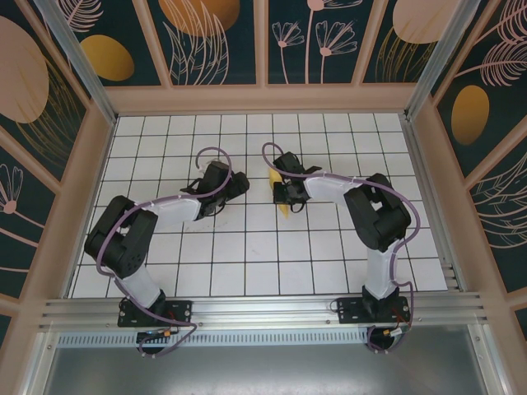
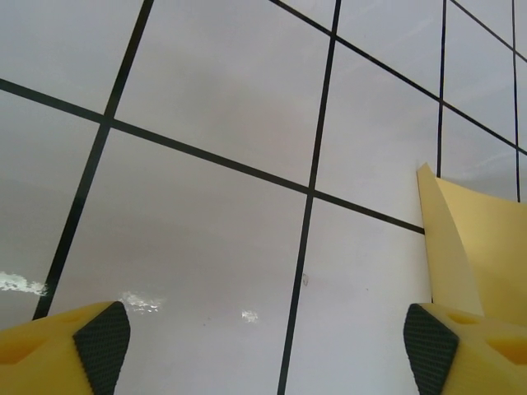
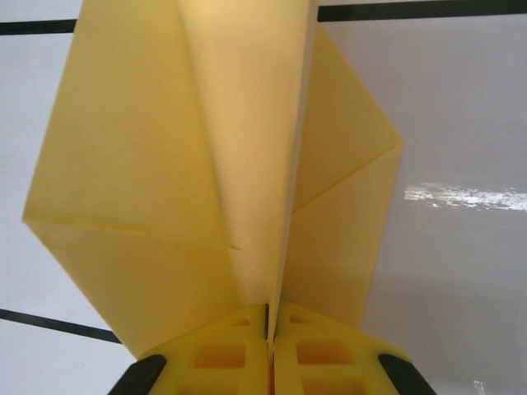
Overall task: Fold a paper plane with a square sheet of paper (pick it up from the middle)
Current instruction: Move the paper plane to the top-center of the table.
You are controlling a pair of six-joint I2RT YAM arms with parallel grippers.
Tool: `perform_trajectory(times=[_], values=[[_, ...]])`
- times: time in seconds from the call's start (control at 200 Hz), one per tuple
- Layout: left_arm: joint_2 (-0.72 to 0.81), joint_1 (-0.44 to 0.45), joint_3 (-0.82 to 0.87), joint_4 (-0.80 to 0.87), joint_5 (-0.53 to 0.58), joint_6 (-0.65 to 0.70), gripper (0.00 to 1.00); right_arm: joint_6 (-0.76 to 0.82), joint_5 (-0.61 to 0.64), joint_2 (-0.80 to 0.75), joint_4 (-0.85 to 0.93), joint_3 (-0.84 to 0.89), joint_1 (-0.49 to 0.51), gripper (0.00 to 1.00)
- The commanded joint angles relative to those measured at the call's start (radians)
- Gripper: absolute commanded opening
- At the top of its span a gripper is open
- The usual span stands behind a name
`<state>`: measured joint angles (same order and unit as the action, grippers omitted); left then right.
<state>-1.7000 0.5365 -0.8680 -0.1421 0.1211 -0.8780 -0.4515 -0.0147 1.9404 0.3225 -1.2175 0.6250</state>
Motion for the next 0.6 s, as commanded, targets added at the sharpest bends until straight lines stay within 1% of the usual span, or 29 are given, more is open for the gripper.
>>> perform_trajectory(times=[0.0,0.075,0.245,0.435,0.595], values=[[0.033,-0.003,0.003,0.055,0.057,-0.009,0.93,-0.006,0.050,0.026,0.045,-0.041,0.008,0.05],[0.047,-0.003,0.007,0.078,0.092,-0.014,0.99,0.003,0.083,0.027,0.057,-0.087,0.006,0.04],[0.094,-0.003,0.027,0.114,0.158,-0.019,0.98,0.034,0.150,0.091,0.085,-0.226,-0.018,0.04],[0.118,-0.003,0.050,0.124,0.172,-0.019,0.99,0.064,0.217,0.198,0.113,-0.362,-0.046,0.04],[0.114,-0.003,0.058,0.121,0.162,-0.019,0.99,0.078,0.215,0.270,0.133,-0.446,-0.067,0.04]])
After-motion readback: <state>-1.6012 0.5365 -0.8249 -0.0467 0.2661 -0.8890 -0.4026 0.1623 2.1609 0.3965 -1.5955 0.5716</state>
